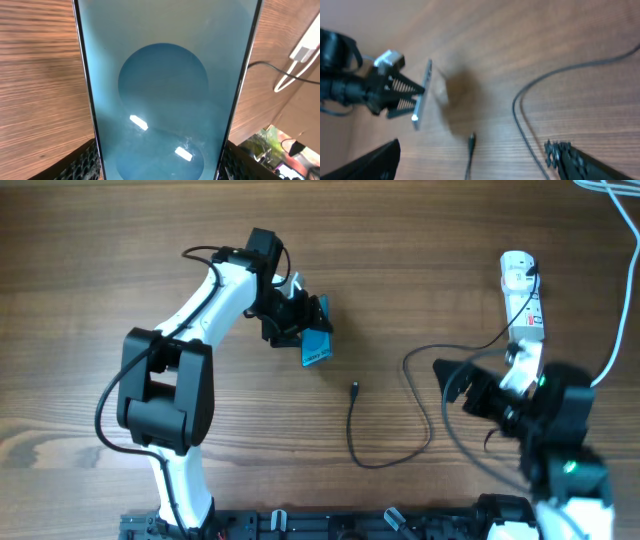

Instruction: Plug charger to phone and switch on socket

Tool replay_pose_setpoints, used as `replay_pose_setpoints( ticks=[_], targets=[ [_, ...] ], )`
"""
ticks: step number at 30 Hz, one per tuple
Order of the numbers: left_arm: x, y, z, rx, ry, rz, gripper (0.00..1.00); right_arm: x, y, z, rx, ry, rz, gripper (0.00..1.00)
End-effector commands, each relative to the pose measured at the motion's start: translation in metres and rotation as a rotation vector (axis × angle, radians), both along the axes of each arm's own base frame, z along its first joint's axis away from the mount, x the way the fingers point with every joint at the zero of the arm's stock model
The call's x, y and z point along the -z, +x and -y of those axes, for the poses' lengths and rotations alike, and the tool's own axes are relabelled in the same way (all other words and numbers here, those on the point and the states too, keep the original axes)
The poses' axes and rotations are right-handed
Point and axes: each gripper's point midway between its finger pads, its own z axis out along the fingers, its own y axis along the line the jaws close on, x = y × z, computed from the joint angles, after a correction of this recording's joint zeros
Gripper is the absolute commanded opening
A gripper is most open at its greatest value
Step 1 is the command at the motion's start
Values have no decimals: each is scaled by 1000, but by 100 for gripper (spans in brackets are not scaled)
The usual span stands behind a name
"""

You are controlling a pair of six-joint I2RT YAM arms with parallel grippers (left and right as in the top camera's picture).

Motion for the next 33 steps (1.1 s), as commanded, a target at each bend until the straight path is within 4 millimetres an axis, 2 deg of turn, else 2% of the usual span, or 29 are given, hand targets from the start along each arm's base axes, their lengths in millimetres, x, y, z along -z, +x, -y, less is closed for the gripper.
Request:
replay_pose_setpoints(
  ticks=[1,6,9,10,11,12,13,16,22,27,33],
  targets=[
    [-13,8,-9,-17,-15,40,4,-37,12,2,-60,-57,-80,100],
    [-9,8,-17,-25,32,36,4,-50,44,3,-32,-4,-133,100],
    [-7,8,-19,-26,44,37,4,-52,51,-19,-125,126,-146,100],
    [-7,8,-19,-26,44,37,4,-57,54,-30,-187,182,-127,93],
    [-7,8,-19,-26,44,37,4,-59,56,-38,-231,221,-120,79],
    [-7,8,-19,-26,44,37,4,-57,58,-43,-255,237,-127,69],
    [-7,8,-19,-25,43,36,4,-51,58,-49,-277,234,-146,66],
    [-7,7,-16,-18,42,38,4,-31,52,-66,-356,215,-199,67],
    [-8,2,-1,18,30,51,4,31,38,-109,-432,136,-396,74],
    [-9,-1,8,43,27,59,4,60,38,-154,-530,127,-418,75],
    [-9,-2,8,43,28,56,4,89,42,-194,-586,137,-432,76]
  ],
)
